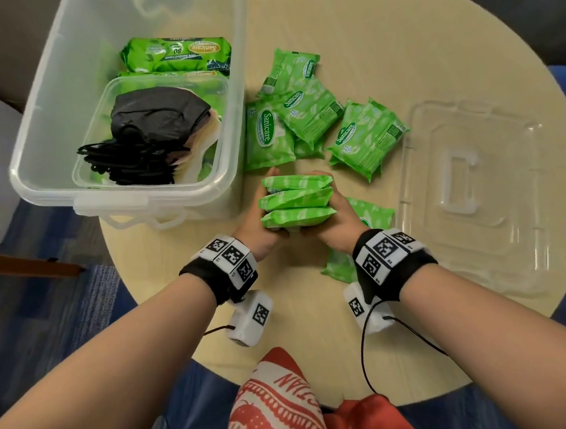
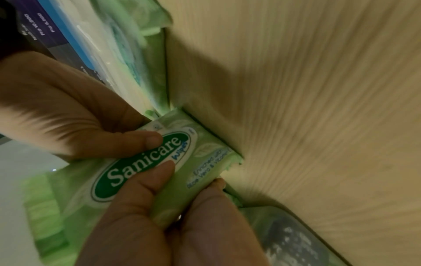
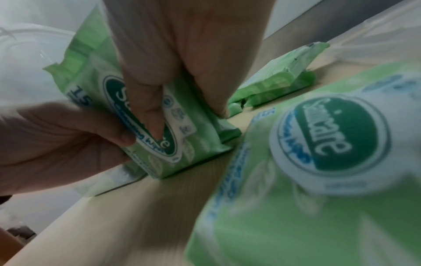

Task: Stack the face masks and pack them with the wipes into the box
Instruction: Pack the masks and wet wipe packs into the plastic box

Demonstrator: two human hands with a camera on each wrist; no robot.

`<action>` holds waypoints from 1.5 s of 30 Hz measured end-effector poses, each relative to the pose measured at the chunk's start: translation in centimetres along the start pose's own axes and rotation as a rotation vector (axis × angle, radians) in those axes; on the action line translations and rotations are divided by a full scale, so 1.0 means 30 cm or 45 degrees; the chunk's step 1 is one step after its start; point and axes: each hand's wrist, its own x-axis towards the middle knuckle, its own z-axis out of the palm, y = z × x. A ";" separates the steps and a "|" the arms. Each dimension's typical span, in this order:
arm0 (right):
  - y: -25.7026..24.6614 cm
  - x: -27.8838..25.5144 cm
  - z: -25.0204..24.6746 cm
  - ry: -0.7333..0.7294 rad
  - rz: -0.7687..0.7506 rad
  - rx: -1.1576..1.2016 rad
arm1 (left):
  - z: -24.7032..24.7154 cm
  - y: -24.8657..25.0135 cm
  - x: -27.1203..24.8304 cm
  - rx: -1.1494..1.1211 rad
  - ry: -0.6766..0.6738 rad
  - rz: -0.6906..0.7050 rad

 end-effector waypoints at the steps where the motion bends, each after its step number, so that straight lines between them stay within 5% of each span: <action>1: 0.004 0.002 -0.006 -0.008 -0.020 -0.017 | 0.001 0.001 0.005 0.014 0.002 0.007; 5: -0.003 -0.011 -0.016 -0.032 -0.127 -0.185 | -0.001 -0.007 0.012 0.017 -0.013 0.015; 8: -0.020 -0.007 -0.029 -0.044 -0.031 -0.180 | -0.009 -0.004 0.029 -0.024 -0.077 -0.010; 11: -0.046 0.013 -0.085 -0.034 -0.033 -0.683 | -0.023 0.008 0.058 0.015 -0.033 -0.067; 15: -0.079 -0.043 -0.200 -0.039 0.244 -1.561 | -0.018 0.036 0.069 0.072 0.069 -0.146; 19: -0.032 -0.112 -0.250 -0.105 0.297 -1.892 | 0.000 0.054 0.059 0.022 0.092 -0.163; 24: -0.021 -0.119 -0.242 -0.048 0.119 -1.806 | 0.024 0.072 0.060 -0.017 0.140 -0.173; 31: -0.116 -0.139 -0.251 0.140 -0.164 -0.879 | 0.050 0.079 0.087 -0.059 0.167 -0.141; 42: -0.046 -0.093 -0.158 0.429 -0.319 -0.763 | 0.022 0.027 0.082 0.056 -0.181 -0.056; 45: -0.023 -0.085 -0.133 0.457 -0.437 -0.650 | 0.038 0.005 0.069 0.098 -0.163 0.051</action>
